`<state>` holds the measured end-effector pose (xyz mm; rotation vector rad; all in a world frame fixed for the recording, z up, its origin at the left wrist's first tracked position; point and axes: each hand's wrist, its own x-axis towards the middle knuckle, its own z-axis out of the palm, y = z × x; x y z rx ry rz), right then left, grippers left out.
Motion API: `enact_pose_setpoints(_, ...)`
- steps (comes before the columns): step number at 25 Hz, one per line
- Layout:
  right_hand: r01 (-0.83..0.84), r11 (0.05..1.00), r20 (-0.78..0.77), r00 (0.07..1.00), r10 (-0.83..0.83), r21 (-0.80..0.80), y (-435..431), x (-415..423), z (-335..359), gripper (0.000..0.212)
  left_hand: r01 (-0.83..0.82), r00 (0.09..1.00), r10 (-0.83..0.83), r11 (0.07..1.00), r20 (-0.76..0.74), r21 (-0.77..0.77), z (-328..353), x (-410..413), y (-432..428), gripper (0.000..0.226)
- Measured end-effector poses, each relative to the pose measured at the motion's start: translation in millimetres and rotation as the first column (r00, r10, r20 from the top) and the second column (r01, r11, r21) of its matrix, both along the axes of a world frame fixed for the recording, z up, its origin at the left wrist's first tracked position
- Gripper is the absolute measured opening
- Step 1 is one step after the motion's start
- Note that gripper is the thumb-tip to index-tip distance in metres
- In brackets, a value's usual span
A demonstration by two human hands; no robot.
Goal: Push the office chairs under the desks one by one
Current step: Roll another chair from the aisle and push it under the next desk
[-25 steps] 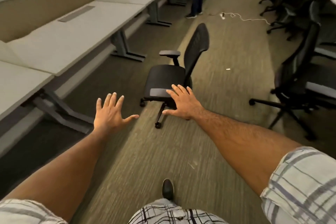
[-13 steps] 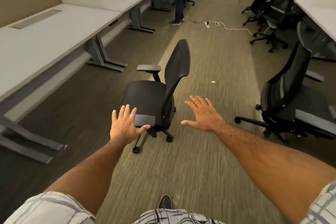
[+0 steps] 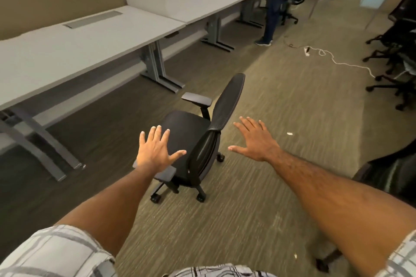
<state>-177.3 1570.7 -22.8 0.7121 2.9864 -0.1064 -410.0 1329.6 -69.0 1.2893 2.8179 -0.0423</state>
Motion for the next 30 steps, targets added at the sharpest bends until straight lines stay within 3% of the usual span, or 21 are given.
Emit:
enact_pose_setpoints(9, -0.267, 0.962, -0.054, 0.961, 0.270, 0.059, 144.2, -61.3, 24.3, 0.133, -0.137, 0.991, 0.133, 0.973, 0.034, 0.185, 29.2, 37.3, 145.4, 0.110)
enact_pose_setpoints(13, -0.308, 0.948, -0.058, 0.948, 0.313, 0.078, 200.8, -98.9, 16.2, 0.111, -0.194, 0.981, 0.185, 0.961, 0.062, 0.196, 16.7, 4.5, 215.4, 0.109)
enact_pose_setpoints(20, -0.357, 0.931, -0.023, 0.933, 0.360, 0.081, 303.5, -145.6, 5.5, 0.105, -0.290, 0.957, 0.280, 0.934, 0.075, 0.209, 9.6, -6.7, 285.6, 0.108)
enact_pose_setpoints(24, -0.454, 0.890, -0.042, 0.889, 0.456, 0.042, 346.3, -198.3, -1.8, 0.102, -0.454, 0.890, 0.435, 0.867, 0.134, 0.206, 3.6, -5.9, 296.4, 0.107)
enact_pose_setpoints(30, -0.646, 0.764, -0.045, 0.762, 0.645, 0.014, 384.1, -254.8, -14.9, 0.109, -0.706, 0.706, 0.677, 0.696, 0.206, 0.131, -2.1, 23.5, 315.1, 0.113)
